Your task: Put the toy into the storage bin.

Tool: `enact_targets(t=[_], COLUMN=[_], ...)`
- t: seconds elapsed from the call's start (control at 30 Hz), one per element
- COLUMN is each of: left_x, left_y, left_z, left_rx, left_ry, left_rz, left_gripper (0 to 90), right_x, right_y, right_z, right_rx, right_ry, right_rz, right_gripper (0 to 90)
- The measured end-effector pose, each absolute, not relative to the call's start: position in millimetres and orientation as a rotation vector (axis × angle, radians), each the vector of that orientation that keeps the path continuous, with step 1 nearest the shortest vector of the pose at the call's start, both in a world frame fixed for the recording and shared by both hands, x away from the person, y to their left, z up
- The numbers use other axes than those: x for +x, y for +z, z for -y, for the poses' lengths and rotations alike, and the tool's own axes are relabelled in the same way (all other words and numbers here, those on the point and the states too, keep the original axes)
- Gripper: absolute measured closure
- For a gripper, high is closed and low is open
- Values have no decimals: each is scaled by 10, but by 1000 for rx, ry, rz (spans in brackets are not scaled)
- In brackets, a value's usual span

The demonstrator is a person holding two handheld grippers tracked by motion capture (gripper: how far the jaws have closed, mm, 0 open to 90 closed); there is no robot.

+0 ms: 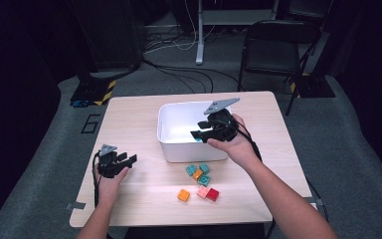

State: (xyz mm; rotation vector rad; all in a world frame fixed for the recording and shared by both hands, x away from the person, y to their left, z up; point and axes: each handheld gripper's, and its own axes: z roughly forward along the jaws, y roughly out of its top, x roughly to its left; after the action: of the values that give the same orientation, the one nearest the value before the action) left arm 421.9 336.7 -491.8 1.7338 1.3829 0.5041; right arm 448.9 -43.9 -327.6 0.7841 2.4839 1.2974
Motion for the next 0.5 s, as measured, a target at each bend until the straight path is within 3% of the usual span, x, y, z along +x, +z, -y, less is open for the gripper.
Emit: enact_targets(t=[0.5], left_x=[4222], left_y=[-4927], left_z=[-3365], left_rx=[1734], left_ry=[505], left_rz=[-1382], left_gripper=[489], right_x=[4207], right_y=[-3424], right_z=[486], right_rx=[760], right_ry=[1328], right_rz=[-2469], right_gripper=[544])
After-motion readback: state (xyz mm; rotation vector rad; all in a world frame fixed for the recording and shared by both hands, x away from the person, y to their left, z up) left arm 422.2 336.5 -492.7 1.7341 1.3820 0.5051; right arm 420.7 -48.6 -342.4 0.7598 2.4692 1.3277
